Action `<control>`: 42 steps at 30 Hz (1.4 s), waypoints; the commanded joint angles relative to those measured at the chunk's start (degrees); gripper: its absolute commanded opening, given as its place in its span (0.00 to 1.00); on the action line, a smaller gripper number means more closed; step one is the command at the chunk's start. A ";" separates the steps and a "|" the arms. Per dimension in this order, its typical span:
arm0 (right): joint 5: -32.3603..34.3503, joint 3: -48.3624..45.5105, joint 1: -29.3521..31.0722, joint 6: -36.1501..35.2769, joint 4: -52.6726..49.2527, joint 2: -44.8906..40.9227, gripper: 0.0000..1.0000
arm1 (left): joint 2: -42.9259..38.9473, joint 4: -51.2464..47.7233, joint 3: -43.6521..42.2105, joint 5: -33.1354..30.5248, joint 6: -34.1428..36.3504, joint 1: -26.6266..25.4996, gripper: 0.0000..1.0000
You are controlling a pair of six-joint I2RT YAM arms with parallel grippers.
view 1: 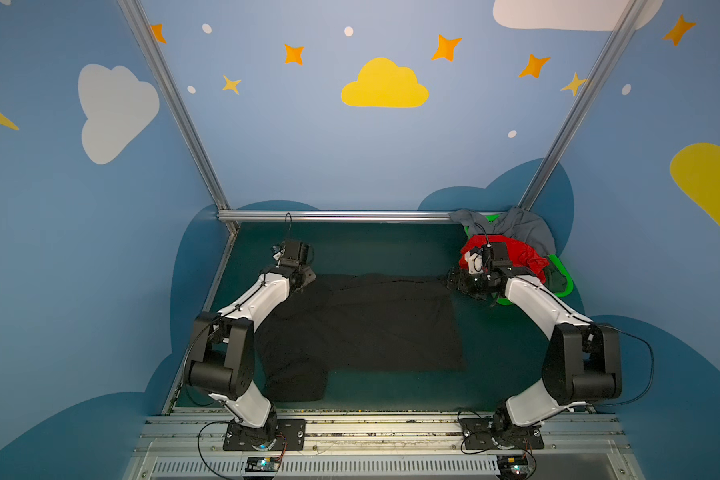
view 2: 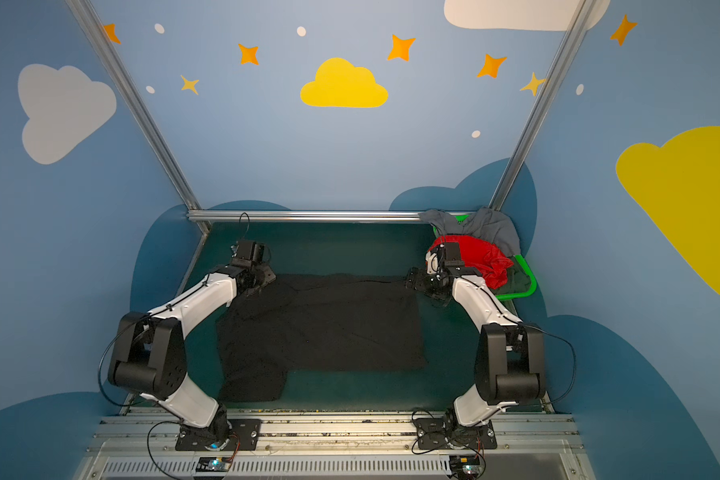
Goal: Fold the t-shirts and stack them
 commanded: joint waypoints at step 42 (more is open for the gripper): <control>1.17 -0.66 -0.02 0.09 -2.25 -2.21 0.91 | 0.95 -5.93 -5.44 9.74 6.90 -1.30 0.03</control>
